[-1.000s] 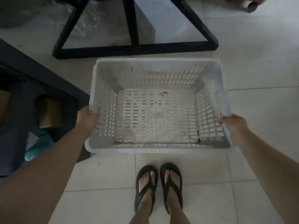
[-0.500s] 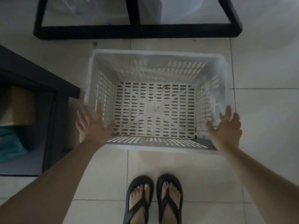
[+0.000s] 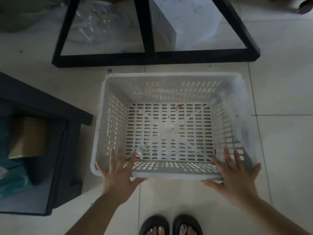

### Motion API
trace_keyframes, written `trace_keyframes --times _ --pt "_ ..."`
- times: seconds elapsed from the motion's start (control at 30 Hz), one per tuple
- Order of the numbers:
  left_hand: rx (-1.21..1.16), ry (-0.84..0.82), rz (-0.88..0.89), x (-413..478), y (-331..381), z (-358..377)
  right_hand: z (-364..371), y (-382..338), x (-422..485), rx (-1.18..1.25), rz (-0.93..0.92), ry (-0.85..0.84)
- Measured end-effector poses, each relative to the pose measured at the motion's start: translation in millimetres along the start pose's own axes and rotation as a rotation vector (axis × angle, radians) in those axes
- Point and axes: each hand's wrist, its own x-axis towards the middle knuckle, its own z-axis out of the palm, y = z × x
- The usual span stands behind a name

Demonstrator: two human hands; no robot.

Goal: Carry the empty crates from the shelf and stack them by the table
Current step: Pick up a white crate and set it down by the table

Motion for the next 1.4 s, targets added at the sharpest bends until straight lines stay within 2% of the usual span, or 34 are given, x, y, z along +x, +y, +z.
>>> trace_keyframes --times 0.1,0.2,0.33,0.53,0.67,0.77,0.87,0.93,1.03,1.13,1.23,1.33,1.4 --pt "-0.013 0.073 -0.070 42.9 -6.6 -12.5 -22.2 5.5 44.6 0.035 0.028 0.028" --pt "-0.081 0.056 -0.101 91.9 -10.9 -46.8 -52.5 6.0 96.7 0.013 0.031 0.077" --pt "-0.123 0.049 -0.100 136.9 -14.1 -80.6 -91.2 6.9 142.3 0.039 0.018 0.062" --pt "-0.089 0.006 -0.120 135.9 -10.9 -96.2 -111.0 4.6 141.6 0.056 0.001 -0.033" --pt "-0.091 -0.059 -0.188 119.0 1.1 -107.2 -125.5 -5.3 125.9 0.095 0.072 -0.106" --pt "-0.179 -0.045 -0.148 92.1 11.9 -112.6 -130.6 -23.2 94.5 0.154 0.004 -0.049" --pt "-0.102 -0.076 -0.056 45.3 19.9 -132.6 -143.6 -46.1 43.1 0.140 -0.150 -0.107" --pt "-0.063 -0.121 0.026 12.1 25.1 -161.1 -167.7 -54.2 10.8 0.094 -0.211 -0.164" --pt "-0.145 -0.059 0.089 -34.6 29.9 -225.4 -232.9 -61.4 -27.8 0.116 -0.229 -0.184" --pt "-0.235 -0.010 0.098 -86.4 29.3 -288.6 -305.1 -62.2 -69.0 0.133 -0.220 -0.117" --pt "-0.210 0.054 0.083 -146.9 20.6 -336.5 -363.1 -60.0 -119.0 0.119 -0.263 -0.024" --pt "-0.206 0.112 0.035 -209.5 9.2 -366.0 -407.4 -54.4 -163.8 0.209 -0.273 0.079" --pt "-0.215 0.125 -0.017 -250.1 -1.1 -371.8 -426.7 -50.3 -184.6 0.250 -0.300 0.073"
